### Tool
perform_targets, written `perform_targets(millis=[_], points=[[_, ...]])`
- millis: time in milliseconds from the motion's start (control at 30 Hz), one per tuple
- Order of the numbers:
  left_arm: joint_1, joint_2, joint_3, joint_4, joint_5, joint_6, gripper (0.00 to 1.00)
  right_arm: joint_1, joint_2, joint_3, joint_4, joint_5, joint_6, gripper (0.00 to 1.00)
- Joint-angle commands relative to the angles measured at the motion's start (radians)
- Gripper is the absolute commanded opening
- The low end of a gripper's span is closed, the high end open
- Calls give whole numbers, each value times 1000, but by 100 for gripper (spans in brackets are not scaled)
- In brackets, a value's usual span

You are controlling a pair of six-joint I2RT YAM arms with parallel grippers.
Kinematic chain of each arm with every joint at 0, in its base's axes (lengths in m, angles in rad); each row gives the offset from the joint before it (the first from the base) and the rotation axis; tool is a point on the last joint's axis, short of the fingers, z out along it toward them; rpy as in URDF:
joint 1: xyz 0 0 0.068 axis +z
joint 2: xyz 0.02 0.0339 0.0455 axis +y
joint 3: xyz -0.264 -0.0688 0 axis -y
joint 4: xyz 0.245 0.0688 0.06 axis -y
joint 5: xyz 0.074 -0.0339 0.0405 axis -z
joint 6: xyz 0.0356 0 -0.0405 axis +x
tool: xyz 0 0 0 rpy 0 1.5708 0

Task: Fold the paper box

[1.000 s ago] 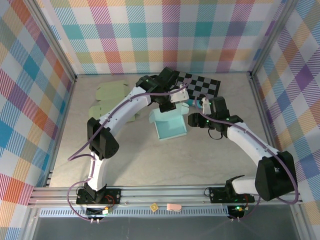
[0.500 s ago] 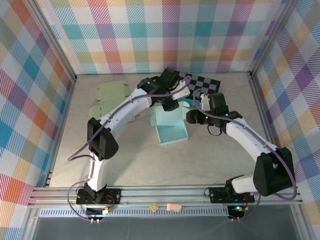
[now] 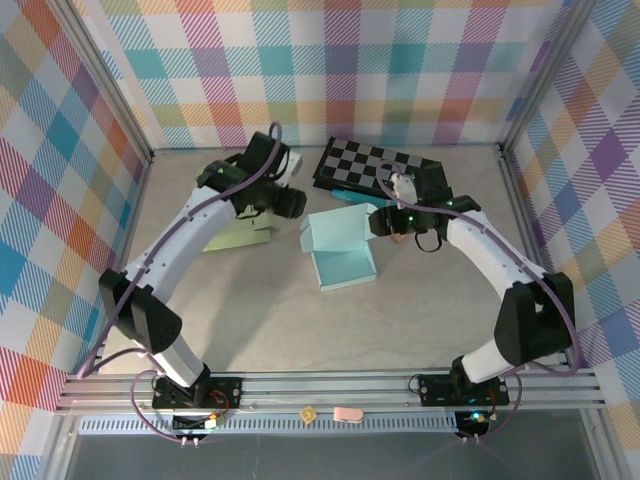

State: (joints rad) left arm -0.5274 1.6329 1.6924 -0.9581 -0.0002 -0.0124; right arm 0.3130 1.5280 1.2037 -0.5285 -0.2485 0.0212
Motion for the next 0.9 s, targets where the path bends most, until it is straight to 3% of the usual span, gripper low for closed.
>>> perform_targets(millis=[0,233,567,867], points=[[6,0,-103,-49,131,-86,57,-6,63,52,-55,-42,-106,67],[9,39,-207,86,179,-123,58,-6,162,116,-68,-55,-150,62],[-32,142,-159,110,148,-100,56,-6,181,122,-57,-75,-150,59],[-56,173,-132,116,82,-106,45,-7,181,115,-50,-95,-134,48]])
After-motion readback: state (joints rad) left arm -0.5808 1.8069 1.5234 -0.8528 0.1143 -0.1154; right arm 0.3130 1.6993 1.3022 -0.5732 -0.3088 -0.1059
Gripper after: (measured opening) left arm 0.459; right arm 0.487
